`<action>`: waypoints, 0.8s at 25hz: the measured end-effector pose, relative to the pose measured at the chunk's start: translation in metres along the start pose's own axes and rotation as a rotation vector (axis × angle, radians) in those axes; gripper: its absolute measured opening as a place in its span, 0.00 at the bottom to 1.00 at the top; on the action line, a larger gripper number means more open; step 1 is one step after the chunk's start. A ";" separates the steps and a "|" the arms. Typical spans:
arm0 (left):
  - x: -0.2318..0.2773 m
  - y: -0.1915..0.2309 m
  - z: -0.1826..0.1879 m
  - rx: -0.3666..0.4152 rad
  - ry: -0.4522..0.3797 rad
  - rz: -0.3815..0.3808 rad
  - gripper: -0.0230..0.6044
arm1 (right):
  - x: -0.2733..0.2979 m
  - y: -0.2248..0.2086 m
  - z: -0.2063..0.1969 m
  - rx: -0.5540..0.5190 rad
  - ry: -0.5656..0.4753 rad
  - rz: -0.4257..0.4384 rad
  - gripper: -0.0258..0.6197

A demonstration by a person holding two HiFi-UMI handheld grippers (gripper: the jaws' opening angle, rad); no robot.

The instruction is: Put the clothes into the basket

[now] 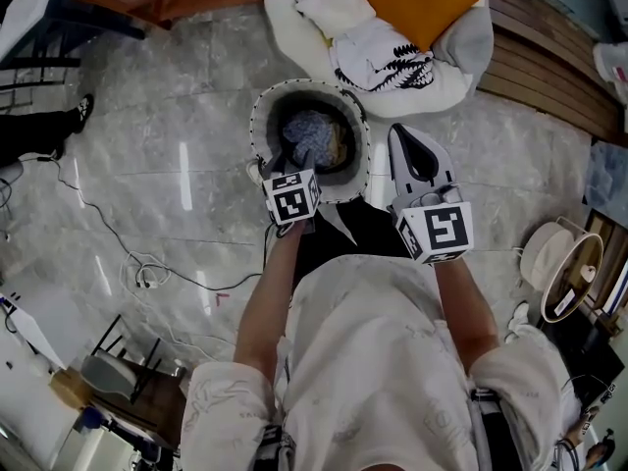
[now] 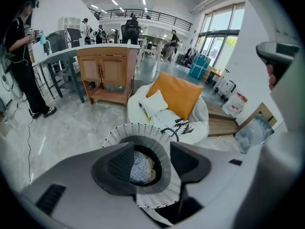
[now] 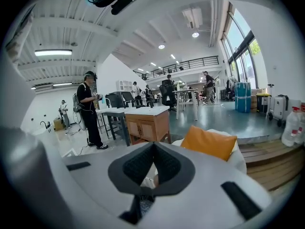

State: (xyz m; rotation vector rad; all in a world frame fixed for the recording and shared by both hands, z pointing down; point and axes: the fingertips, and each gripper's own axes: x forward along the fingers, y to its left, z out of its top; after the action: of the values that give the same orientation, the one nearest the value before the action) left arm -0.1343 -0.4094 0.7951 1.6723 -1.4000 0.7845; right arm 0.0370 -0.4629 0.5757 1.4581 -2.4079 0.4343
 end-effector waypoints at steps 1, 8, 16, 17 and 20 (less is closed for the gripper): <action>-0.004 -0.002 0.001 0.008 -0.010 -0.003 0.41 | 0.000 0.001 0.002 -0.001 -0.003 0.003 0.02; -0.044 -0.015 0.020 0.074 -0.118 -0.009 0.41 | -0.003 0.009 0.020 -0.023 -0.047 0.022 0.02; -0.114 -0.027 0.065 0.080 -0.315 -0.006 0.39 | -0.015 0.016 0.055 -0.049 -0.124 0.043 0.02; -0.124 -0.028 0.071 0.079 -0.340 -0.004 0.38 | -0.017 0.018 0.060 -0.052 -0.134 0.047 0.02; -0.153 -0.032 0.090 0.081 -0.420 0.006 0.37 | -0.025 0.022 0.076 -0.069 -0.172 0.056 0.02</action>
State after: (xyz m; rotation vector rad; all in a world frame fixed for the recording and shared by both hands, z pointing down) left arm -0.1356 -0.4122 0.6149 1.9763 -1.6719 0.5148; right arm 0.0218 -0.4636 0.4937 1.4557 -2.5749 0.2444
